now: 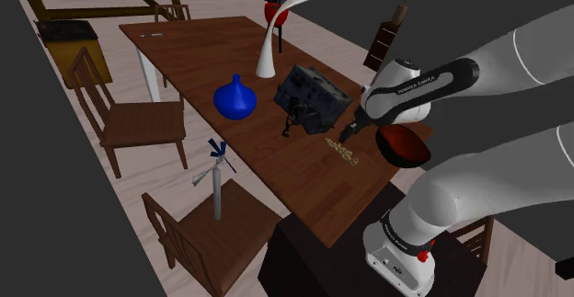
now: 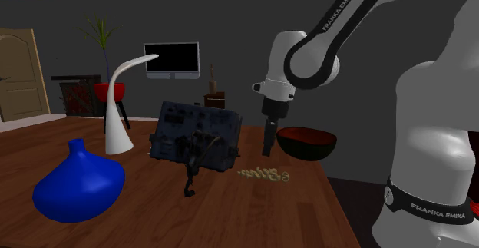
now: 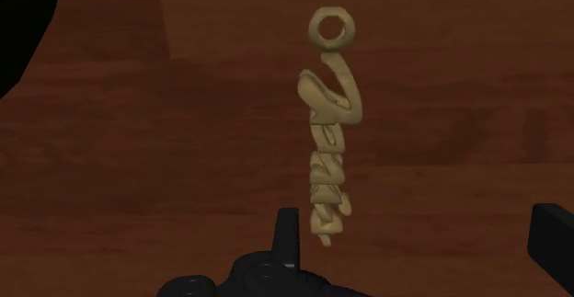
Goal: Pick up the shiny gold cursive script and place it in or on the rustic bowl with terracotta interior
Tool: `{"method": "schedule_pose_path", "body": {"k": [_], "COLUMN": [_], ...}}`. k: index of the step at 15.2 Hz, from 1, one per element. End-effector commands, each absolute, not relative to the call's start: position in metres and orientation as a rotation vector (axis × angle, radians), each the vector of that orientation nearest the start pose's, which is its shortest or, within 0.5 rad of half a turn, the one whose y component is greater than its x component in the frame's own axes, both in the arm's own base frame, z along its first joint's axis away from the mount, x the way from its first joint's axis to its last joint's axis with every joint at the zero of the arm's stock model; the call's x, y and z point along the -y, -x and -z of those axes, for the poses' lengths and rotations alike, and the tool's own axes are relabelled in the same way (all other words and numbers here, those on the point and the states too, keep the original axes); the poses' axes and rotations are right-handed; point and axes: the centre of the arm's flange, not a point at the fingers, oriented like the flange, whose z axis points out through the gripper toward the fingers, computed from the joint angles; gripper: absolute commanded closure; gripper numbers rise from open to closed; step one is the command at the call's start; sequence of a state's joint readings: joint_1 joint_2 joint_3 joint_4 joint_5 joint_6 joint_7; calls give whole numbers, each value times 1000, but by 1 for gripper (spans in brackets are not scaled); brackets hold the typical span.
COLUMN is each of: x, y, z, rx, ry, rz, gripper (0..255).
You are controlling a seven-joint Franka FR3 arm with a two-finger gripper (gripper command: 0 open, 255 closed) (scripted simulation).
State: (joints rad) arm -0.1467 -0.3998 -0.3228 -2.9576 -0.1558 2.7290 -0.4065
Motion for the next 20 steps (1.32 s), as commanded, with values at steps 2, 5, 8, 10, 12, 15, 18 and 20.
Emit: {"method": "schedule_pose_path", "body": {"k": [2,5,8,10,12,15,18,20], "x": [152,162,162,162,162,162,162,162], "y": [-309,-310,-313,-314,-316,-316,-316,-316], "z": [-251,-226,-210,-200,-191,-191,-191,-191], "rx": [143,143,143,143,143,143,143,143], "ry": [3153,3154,3154,3154,3154,3154,3154,3154], "rz": [272,274,274,274,274,274,274,274], "gripper": [0,0,0,0,0,0,0,255]}}
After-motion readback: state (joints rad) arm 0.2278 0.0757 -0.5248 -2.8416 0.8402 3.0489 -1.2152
